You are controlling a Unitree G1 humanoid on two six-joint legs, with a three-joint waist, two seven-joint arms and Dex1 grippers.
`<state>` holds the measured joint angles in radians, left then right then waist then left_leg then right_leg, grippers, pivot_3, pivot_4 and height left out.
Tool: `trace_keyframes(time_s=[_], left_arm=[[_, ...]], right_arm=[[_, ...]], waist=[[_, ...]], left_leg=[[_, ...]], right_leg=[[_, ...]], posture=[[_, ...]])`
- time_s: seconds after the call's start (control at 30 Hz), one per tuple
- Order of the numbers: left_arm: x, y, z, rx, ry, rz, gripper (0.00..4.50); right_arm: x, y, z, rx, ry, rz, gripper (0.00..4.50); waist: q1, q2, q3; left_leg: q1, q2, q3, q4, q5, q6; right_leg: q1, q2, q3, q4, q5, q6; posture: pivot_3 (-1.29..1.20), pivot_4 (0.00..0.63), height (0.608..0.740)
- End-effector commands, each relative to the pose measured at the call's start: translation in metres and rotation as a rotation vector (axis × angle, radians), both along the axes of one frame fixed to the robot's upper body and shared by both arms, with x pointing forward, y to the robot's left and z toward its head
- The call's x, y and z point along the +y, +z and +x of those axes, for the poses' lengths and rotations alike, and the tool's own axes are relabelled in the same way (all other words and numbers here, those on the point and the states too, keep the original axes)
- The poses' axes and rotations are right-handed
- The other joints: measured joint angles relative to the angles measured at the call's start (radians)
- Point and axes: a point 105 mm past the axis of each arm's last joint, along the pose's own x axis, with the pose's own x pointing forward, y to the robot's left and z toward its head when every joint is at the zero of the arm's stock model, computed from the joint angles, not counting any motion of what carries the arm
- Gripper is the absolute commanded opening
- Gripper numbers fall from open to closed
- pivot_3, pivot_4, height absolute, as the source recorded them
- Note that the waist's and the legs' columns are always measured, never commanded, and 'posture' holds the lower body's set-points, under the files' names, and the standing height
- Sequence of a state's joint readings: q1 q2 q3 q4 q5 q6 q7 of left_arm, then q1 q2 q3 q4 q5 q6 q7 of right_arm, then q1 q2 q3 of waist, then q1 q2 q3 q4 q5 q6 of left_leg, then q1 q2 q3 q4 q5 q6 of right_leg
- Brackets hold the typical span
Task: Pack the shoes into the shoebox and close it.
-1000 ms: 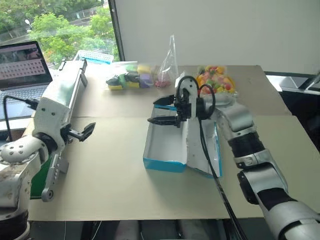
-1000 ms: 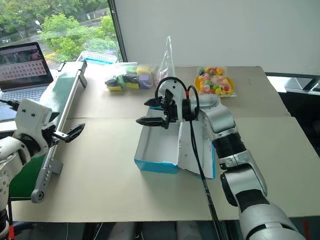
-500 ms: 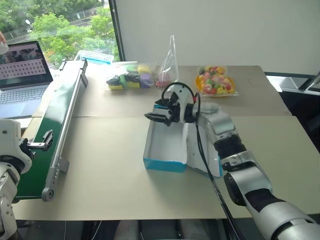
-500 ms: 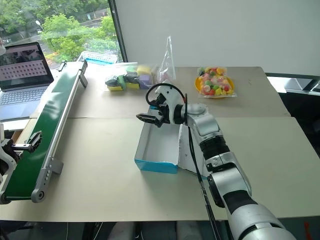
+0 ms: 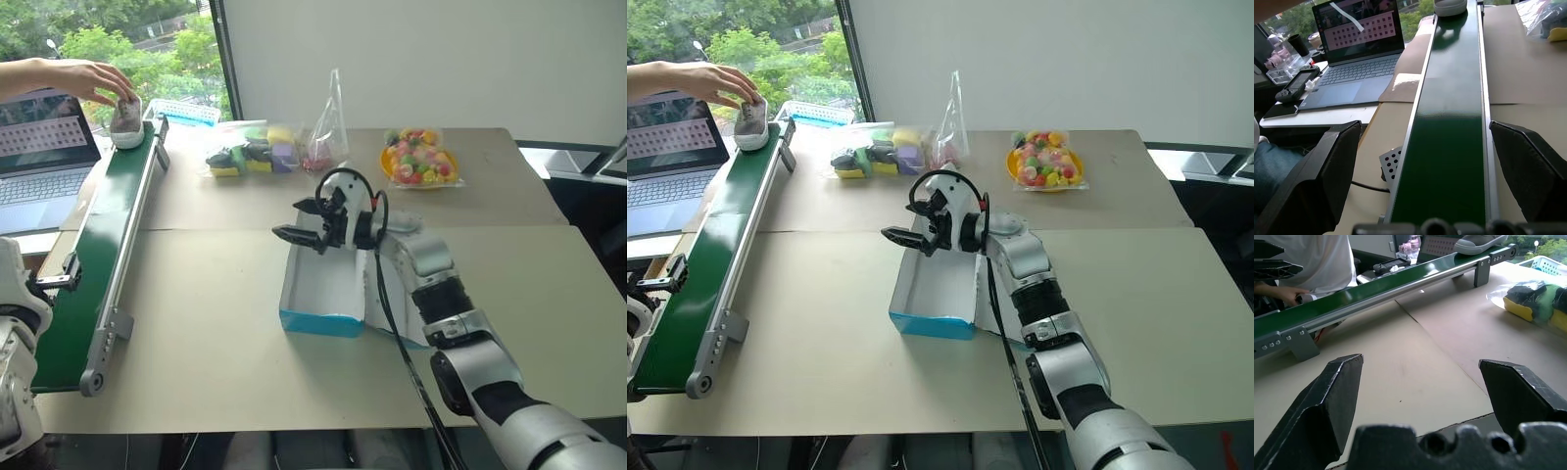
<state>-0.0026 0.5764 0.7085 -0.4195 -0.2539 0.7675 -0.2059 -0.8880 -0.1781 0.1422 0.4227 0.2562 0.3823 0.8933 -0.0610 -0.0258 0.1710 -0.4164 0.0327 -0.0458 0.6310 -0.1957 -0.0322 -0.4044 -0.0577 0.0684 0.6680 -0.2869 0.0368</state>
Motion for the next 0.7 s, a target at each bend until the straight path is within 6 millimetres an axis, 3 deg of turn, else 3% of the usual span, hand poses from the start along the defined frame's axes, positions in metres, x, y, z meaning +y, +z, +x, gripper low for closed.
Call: trace_keyframes(time_s=[0.03, 0.3, 0.7], left_arm=[[-0.003, 0.009, 0.003, -0.033, -0.006, 0.043, 4.5], [-0.007, 0.004, 0.018, -0.035, -0.034, 0.033, 4.5], [0.01, 0.007, 0.027, -0.049, 0.014, 0.058, 4.5]], right_arm=[[-0.003, 0.016, -0.004, -0.049, 0.012, 0.02, 4.47], [-0.008, 0.02, -0.005, -0.043, -0.028, 0.026, 4.47], [-0.006, 0.016, -0.011, -0.016, -0.072, 0.026, 4.47]], waist=[[0.0, 0.0, 0.0], [-0.001, 0.0, 0.0], [0.001, 0.0, 0.0]], left_leg=[[0.0, 0.0, 0.0, 0.0, 0.0, 0.0], [0.0, 0.0, 0.0, 0.0, 0.0, 0.0], [0.0, 0.0, 0.0, 0.0, 0.0, 0.0]], right_leg=[[0.0, 0.0, 0.0, 0.0, 0.0, 0.0], [0.0, 0.0, 0.0, 0.001, 0.0, 0.0], [0.0, 0.0, 0.0, 0.002, 0.0, 0.0]], posture=[[0.0, 0.15, 0.74], [0.0, 0.15, 0.74], [0.0, 0.15, 0.74]])
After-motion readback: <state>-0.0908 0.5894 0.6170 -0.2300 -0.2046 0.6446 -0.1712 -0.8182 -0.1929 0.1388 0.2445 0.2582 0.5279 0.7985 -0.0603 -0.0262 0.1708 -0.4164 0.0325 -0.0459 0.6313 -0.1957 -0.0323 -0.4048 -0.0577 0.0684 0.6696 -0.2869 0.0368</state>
